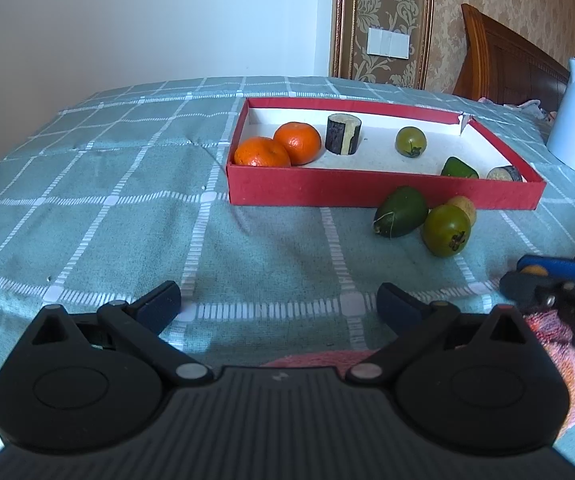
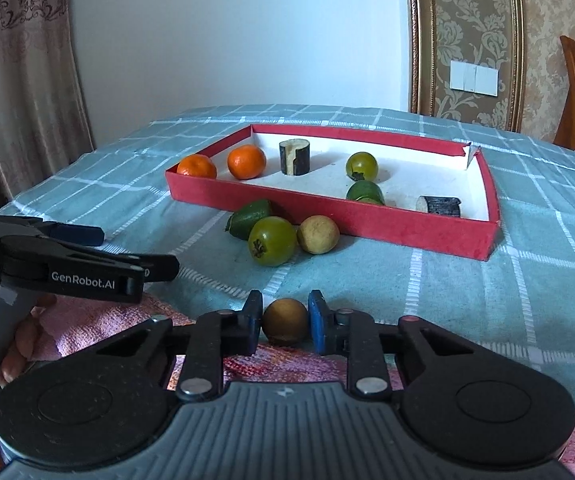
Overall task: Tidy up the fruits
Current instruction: 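Close the right gripper on the small brown fruit and lift it, then carry the small brown fruit into the tray and open the right gripper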
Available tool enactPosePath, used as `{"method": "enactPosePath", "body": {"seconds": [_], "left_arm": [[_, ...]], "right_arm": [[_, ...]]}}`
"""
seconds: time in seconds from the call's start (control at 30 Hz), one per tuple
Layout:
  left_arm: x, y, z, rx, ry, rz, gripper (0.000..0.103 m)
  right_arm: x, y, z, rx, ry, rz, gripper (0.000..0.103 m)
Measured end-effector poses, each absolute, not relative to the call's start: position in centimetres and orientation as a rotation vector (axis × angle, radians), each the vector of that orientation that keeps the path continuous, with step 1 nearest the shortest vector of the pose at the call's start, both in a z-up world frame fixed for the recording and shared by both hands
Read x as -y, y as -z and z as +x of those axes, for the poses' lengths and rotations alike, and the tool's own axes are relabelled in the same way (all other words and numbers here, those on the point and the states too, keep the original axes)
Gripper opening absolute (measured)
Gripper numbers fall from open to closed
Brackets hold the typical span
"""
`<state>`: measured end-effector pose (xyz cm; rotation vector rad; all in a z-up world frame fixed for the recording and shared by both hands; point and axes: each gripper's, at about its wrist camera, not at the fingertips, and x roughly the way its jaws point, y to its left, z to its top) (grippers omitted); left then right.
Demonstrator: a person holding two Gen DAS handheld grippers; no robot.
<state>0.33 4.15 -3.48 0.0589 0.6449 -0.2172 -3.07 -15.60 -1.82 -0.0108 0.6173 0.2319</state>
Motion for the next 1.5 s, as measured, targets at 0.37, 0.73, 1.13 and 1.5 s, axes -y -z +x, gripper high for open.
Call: {"method": "enactPosePath", "body": {"seconds": [0.37,0.73,1.13,1.5], "left_arm": [[-4.0,3.5,0.4,-0.646,0.215,0.064,0.103],[-4.1,3.6,0.4,-0.646,0.214,0.066,0.103],[-4.0,3.6,0.4,-0.646,0.214,0.067,0.103],[-4.0,3.6,0.4,-0.646,0.214,0.068,0.103]], "right_arm": [[18.6,-1.5,0.4,-0.505,-0.103,-0.033,0.024],[20.7,-1.3,10.0,-0.52,0.046,-0.08,0.024],[22.0,0.9,15.2,-0.594,0.094,-0.068,0.024],[22.4,1.8,16.0,-0.64,0.101,-0.051,0.024]]}}
